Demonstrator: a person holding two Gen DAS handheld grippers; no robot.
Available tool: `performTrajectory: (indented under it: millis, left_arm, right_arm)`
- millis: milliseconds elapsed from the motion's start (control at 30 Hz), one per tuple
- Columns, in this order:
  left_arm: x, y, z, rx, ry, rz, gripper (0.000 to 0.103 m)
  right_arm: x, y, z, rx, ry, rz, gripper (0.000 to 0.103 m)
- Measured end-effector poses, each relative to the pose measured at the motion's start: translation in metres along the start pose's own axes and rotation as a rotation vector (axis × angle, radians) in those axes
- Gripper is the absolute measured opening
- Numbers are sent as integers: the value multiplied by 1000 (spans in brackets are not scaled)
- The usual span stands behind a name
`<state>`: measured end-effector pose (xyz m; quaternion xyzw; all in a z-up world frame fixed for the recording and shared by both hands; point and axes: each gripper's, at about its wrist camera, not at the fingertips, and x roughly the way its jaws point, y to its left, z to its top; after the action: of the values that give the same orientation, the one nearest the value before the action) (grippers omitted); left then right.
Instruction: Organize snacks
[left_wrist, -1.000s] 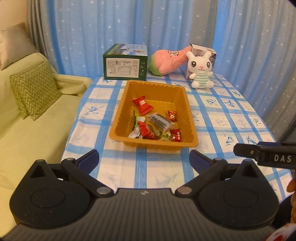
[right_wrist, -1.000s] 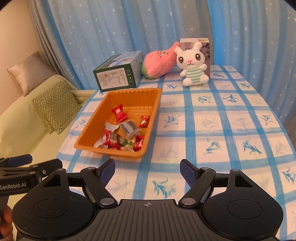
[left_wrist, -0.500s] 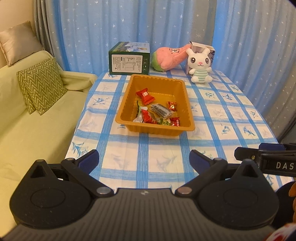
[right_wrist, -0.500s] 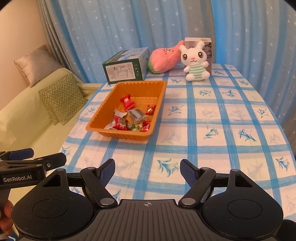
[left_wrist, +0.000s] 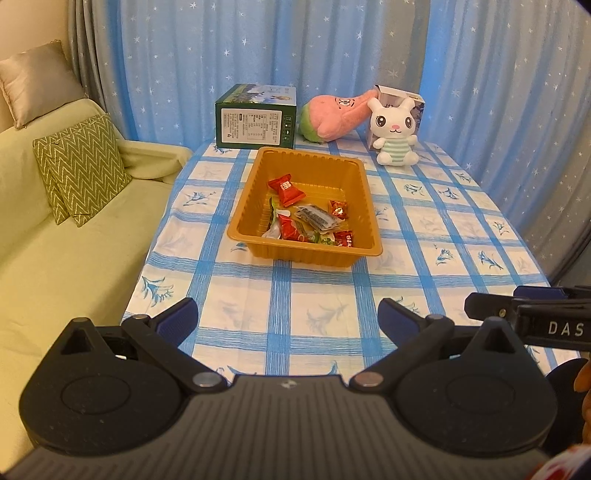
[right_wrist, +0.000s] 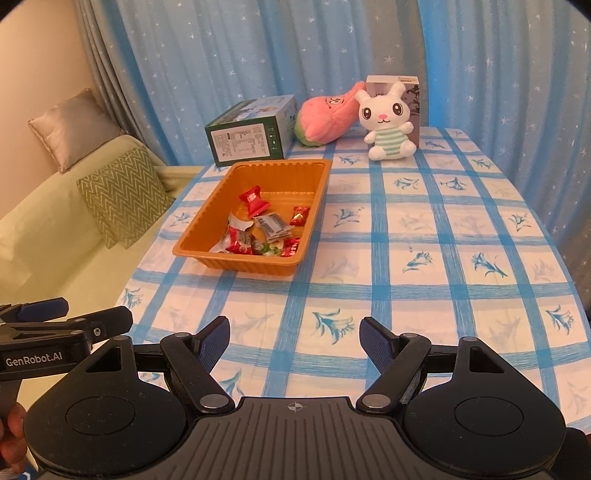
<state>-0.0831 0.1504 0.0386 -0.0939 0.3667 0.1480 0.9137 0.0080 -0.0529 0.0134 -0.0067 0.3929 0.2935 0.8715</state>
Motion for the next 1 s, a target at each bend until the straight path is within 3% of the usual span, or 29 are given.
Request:
performTrajectory:
  millis: [1000]
  left_arm:
    - [1,1,3,5,-5,9,103]
  right_arm:
    - [-1,3,3,0,-3,5,77]
